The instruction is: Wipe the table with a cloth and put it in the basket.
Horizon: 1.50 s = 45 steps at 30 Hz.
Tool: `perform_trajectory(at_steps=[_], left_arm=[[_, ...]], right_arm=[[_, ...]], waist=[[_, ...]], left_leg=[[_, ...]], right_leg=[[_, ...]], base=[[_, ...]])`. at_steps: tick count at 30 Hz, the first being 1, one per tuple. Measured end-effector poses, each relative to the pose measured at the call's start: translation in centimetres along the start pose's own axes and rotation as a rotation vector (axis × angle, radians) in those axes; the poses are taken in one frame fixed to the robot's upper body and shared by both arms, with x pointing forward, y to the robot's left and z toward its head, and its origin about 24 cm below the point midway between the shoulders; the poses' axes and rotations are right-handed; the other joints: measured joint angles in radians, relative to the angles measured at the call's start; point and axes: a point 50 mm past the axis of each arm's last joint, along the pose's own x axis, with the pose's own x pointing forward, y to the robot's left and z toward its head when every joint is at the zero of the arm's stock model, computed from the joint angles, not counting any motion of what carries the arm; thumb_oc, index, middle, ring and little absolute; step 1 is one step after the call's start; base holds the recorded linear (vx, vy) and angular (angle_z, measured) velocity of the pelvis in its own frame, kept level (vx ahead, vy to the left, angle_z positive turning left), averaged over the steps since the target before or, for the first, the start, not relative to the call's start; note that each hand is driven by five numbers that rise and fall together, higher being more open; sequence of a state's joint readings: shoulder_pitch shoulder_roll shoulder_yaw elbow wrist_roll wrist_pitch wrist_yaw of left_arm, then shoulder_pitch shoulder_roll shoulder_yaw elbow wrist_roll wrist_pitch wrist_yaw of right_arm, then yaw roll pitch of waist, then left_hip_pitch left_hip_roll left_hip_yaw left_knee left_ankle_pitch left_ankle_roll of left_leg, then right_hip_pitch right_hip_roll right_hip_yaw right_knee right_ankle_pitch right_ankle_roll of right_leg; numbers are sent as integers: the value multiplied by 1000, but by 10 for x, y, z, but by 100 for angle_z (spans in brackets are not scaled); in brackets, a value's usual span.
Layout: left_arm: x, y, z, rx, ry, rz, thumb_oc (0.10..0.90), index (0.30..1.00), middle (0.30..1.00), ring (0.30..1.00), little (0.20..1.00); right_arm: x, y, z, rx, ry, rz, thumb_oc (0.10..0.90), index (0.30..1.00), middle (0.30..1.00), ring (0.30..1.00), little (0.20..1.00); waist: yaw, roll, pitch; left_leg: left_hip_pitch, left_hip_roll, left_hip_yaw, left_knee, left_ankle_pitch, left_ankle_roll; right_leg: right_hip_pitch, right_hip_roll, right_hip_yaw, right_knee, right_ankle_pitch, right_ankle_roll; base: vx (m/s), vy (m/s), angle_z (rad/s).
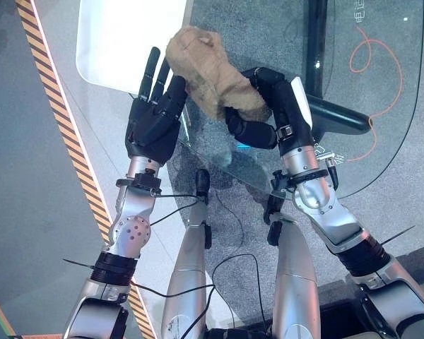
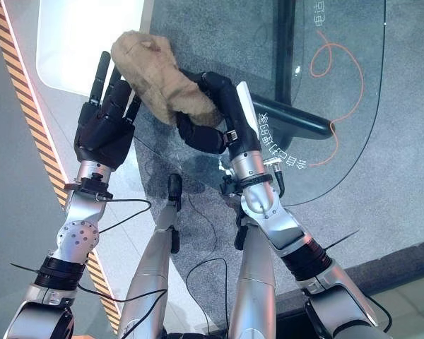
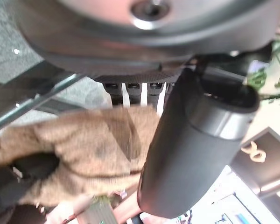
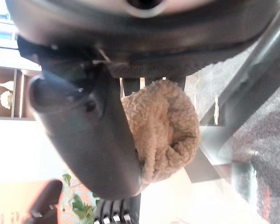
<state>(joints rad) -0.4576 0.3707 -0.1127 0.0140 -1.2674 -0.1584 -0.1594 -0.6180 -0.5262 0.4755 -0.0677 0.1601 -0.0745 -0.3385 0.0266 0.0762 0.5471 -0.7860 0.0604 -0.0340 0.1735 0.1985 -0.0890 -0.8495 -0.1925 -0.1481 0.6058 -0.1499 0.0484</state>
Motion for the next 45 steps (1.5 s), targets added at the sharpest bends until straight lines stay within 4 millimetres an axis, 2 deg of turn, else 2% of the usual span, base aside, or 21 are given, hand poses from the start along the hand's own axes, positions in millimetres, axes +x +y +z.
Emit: perform_trajectory(at_steps=[15,31,32,33,35,45], left_arm=[[0,-4,-9,-27,64,-49,800,900,900,900,900],[3,-4,-2,32,128,-93,800,900,900,900,900],[3,-4,-2,32,128,-93,731,841,841,841,831],[3,-4,-2,32,128,-92,394,552,552,552,494],[3,-4,-2,34,127,-91,100,300,300,300,200],[4,-2,5,46,83,-86,100,300,300,300,200]], right_arm=[[1,2,-3,-33,30,50,100,300,300,300,200],[3,2,-1,-52,29,70,100,300,300,300,200],[3,2,-1,-53,30,71,100,300,300,300,200],[3,2,-1,-55,31,72,100,300,300,300,200],[3,1,-1,-58,31,73,100,300,300,300,200],[-2,16,11,-36,-18,166,100,300,300,300,200]], waist=[[0,0,0],[0,0,0],[0,0,0],[0,0,0],[0,0,0],[-2,0,0]], left_leg=[[0,0,0,0,0,0],[1,0,0,0,1,1],[1,0,0,0,1,1],[1,0,0,0,1,1],[1,0,0,0,1,1],[1,0,0,0,1,1]], right_leg=[[0,0,0,0,0,0],[1,-1,-1,0,1,0],[1,-1,-1,0,1,0],[1,-1,-1,-1,1,0],[1,-1,-1,0,1,0],[2,-1,-1,0,1,0]], base=[[0,0,0],[0,0,0],[0,0,0],[0,0,0],[0,0,0],[0,0,0]])
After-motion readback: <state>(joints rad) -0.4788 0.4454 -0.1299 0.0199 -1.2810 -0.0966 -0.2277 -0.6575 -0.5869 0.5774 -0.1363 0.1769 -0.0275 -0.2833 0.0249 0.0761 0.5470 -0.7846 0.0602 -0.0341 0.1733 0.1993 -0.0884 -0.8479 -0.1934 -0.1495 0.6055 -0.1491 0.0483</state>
